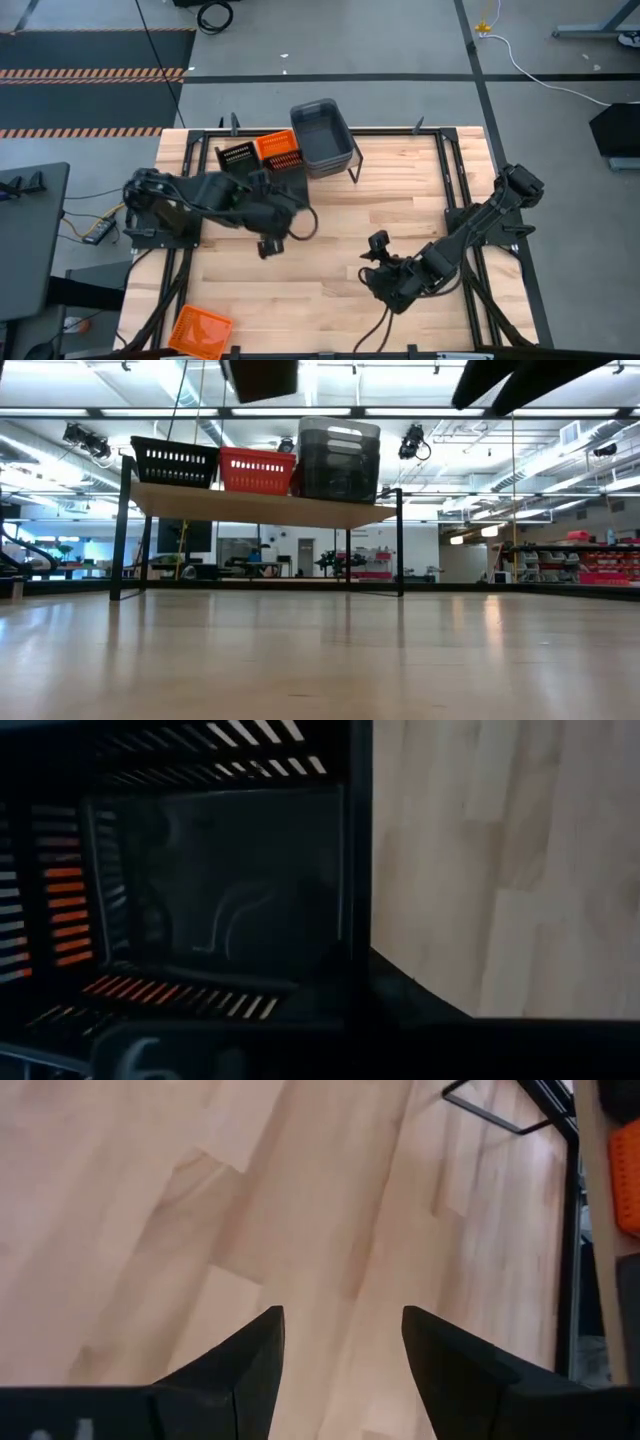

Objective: Stack baskets on shelf by color
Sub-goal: Stack the black basket on top of the other black basket on the shelf

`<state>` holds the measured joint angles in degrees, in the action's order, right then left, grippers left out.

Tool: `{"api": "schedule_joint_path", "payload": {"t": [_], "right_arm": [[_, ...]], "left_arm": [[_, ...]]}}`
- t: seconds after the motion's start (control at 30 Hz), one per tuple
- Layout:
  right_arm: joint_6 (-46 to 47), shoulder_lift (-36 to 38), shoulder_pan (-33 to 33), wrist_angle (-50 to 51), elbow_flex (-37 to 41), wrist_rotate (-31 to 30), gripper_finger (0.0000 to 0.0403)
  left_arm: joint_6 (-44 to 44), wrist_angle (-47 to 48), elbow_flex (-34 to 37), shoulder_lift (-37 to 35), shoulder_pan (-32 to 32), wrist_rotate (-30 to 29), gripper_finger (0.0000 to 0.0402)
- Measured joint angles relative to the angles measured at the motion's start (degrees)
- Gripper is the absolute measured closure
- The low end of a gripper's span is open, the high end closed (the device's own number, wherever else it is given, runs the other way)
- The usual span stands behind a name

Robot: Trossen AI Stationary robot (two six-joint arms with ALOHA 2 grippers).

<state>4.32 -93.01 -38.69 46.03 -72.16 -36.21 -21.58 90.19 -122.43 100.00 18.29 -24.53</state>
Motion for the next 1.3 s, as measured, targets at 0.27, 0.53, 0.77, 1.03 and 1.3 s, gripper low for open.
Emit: {"api": "schedule_joint_path", "payload": {"t": [0.27, 0.53, 0.77, 1.03, 1.3], "right_arm": [[-2.9, 0.0, 3.7, 0.2, 0.0, 0.0, 0.0193], [-6.0, 0.0, 8.5, -0.1, 0.0, 0.0, 0.0193], [-5.8, 0.0, 11.6, 0.3, 0.0, 0.2, 0.0193], [-3.8, 0.0, 13.3, 0.3, 0.0, 0.4, 0.0193], [-1.4, 0.0, 13.3, 0.3, 0.0, 1.8, 0.0193]], "left_arm": [[-3.5, -0.2, 13.4, -9.7, -3.2, 0.2, 0.0396], [-2.9, -0.2, 29.2, -17.7, -9.2, 0.3, 0.0396], [-2.3, -0.2, 35.0, -21.9, -16.0, 3.1, 0.0395], [3.4, -0.4, 39.7, -22.1, -17.9, 4.5, 0.0395], [4.7, -1.5, 40.4, -22.1, -16.8, 4.9, 0.0379]]}}
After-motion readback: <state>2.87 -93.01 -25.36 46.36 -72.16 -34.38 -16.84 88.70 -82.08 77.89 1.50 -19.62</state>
